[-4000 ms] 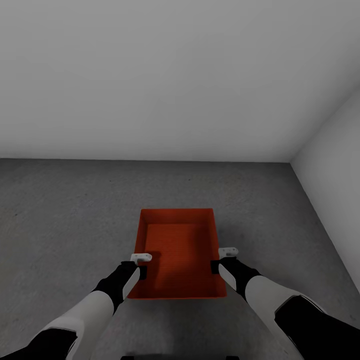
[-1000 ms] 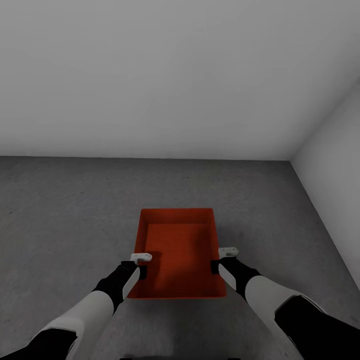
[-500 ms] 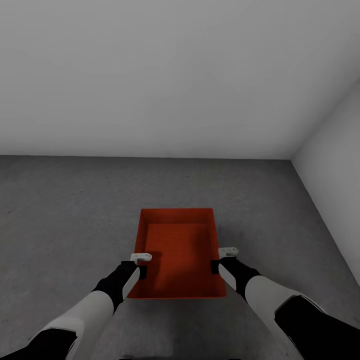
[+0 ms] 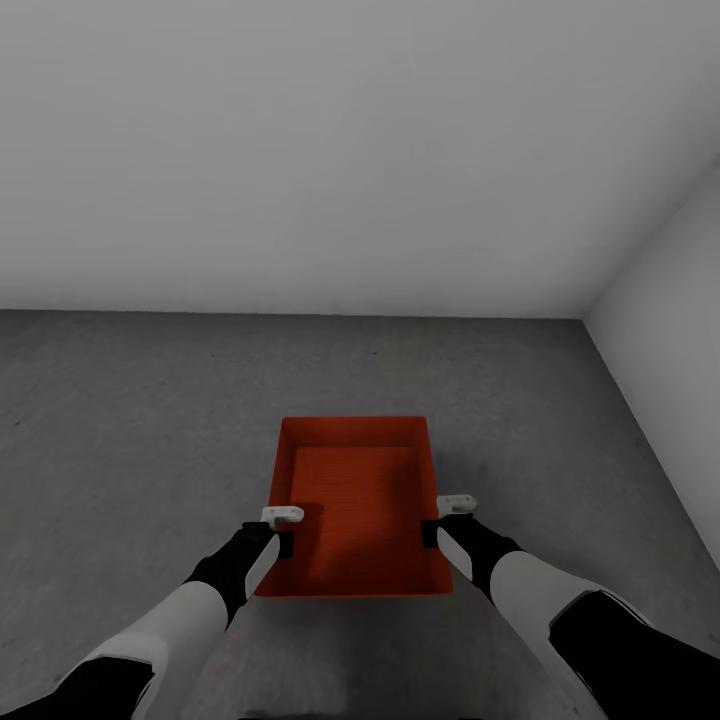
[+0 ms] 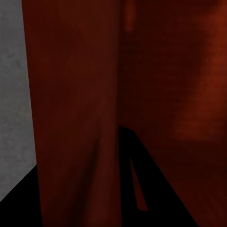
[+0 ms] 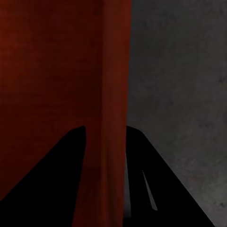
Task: Move the two storage containers from the living room to the garage. In the garage, place one container on the floor and stack the other container on top of it (either order is fine).
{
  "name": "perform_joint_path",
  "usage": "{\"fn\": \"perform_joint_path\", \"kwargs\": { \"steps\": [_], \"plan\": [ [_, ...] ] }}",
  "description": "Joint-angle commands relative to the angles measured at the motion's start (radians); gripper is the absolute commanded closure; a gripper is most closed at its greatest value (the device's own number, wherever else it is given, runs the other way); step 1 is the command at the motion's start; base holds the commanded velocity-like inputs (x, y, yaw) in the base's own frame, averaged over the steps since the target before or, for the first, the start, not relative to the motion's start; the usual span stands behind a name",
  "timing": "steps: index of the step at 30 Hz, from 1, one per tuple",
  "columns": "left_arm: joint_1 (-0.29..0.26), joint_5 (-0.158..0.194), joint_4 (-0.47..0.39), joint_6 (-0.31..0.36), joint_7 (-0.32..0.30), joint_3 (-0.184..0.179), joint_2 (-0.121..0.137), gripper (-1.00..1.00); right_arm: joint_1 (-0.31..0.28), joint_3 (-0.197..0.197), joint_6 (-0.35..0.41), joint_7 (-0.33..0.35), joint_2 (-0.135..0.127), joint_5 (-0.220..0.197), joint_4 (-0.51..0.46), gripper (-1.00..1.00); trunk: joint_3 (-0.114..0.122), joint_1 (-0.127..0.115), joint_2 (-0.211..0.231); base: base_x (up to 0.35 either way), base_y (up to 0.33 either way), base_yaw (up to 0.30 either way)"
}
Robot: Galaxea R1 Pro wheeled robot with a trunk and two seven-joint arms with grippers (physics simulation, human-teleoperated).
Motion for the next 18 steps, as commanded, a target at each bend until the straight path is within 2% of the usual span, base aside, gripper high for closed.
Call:
{"fn": "perform_joint_path", "kwargs": {
  "steps": [1,18],
  "plan": [
    [0.000,0.005,-0.005,0.004,0.011,-0.020,0.002,1.00,0.000,0.027,0.006,-0.003,0.000,-0.054,0.000,1.00,-0.001,0.000,0.000,0.000,0.000,0.000],
    [0.000,0.004,-0.005,0.003,0.011,-0.020,0.003,1.00,0.000,0.031,0.008,0.001,-0.001,-0.049,-0.001,1.00,-0.001,0.000,0.000,0.000,0.000,0.000]
  ]
}}
